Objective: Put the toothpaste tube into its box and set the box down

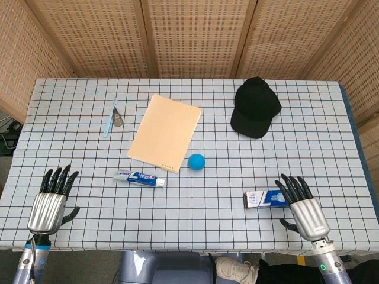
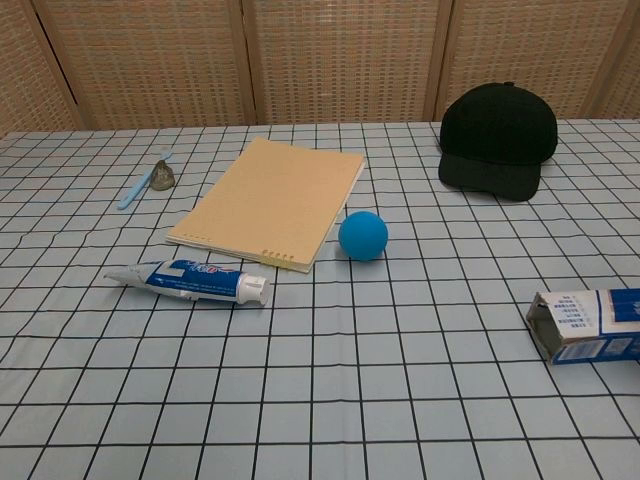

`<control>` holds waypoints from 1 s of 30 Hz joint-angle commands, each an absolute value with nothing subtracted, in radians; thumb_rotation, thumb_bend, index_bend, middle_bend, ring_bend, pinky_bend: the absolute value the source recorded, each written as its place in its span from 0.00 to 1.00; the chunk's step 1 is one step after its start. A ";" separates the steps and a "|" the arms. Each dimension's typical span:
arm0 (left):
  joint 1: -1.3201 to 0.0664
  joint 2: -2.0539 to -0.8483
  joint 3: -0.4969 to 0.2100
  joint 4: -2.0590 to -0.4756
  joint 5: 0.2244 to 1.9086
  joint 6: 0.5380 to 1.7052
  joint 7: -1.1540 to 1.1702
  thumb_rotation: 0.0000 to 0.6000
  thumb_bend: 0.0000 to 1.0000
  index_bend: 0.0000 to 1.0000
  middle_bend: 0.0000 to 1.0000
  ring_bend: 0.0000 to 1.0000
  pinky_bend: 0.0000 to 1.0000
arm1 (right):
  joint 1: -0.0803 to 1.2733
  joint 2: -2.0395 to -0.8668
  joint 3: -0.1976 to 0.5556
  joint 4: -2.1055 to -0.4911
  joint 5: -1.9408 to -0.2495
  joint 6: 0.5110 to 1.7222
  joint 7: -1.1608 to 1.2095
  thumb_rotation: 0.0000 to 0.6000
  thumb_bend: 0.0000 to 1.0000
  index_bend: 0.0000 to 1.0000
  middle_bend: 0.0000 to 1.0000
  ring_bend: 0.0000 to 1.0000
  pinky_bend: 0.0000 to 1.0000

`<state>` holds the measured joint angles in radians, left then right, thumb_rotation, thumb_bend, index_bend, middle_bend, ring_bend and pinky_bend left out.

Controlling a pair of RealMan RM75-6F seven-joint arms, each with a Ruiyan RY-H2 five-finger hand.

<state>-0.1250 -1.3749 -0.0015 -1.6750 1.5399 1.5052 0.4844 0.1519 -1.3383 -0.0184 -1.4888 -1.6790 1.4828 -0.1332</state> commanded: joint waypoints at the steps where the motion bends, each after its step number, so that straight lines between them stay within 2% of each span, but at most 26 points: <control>1: -0.125 -1.377 -0.002 -1.676 1.539 1.503 0.490 1.00 0.19 0.11 0.00 0.00 0.01 | 0.152 -1.338 -0.018 -1.488 -1.680 1.484 -0.131 1.00 0.13 0.03 0.00 0.00 0.00; 25: -0.130 -1.369 -0.013 -1.692 1.527 1.480 0.476 1.00 0.20 0.13 0.00 0.00 0.01 | 0.154 -1.332 -0.014 -1.488 -1.670 1.475 -0.110 1.00 0.13 0.04 0.00 0.00 0.00; 28: -0.146 -1.365 -0.022 -1.699 1.514 1.452 0.487 1.00 0.21 0.19 0.00 0.05 0.09 | 0.155 -1.333 -0.014 -1.487 -1.668 1.471 -0.107 1.00 0.13 0.05 0.00 0.00 0.00; 30: -0.194 -1.363 -0.059 -1.712 1.486 1.392 0.511 1.00 0.21 0.22 0.01 0.10 0.13 | 0.155 -1.334 -0.014 -1.486 -1.666 1.467 -0.110 1.00 0.13 0.05 0.00 0.00 0.00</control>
<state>-0.1566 -1.3657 -0.0304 -1.7005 1.5109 1.4376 0.4915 0.1550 -1.3338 -0.0142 -1.4867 -1.6661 1.4672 -0.1096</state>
